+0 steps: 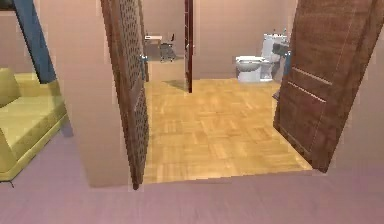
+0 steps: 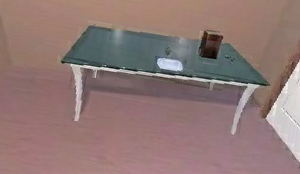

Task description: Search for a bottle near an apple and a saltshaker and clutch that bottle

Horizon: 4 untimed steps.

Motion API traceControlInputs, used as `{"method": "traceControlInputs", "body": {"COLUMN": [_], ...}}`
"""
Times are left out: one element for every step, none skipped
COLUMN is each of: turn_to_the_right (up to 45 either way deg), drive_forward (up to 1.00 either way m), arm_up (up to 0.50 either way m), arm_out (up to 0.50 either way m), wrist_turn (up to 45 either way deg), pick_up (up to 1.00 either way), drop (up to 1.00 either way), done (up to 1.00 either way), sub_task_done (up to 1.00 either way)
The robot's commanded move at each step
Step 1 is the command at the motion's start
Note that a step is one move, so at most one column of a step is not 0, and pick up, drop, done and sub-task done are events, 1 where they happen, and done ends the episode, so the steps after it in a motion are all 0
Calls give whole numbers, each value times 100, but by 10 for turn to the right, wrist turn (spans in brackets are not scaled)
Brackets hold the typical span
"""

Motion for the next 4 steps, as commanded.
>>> {"method": "traceControlInputs", "body": {"turn_to_the_right": [0,0,90,0], "drive_forward": [100,100,0,10], "arm_up": [0,0,0,0], "arm_out": [0,0,0,0], "wrist_turn": [0,0,0,0], "pick_up": [0,0,0,0], "drop": [0,0,0,0], "done": [0,0,0,0], "sub_task_done": [0,0,0,0]}}
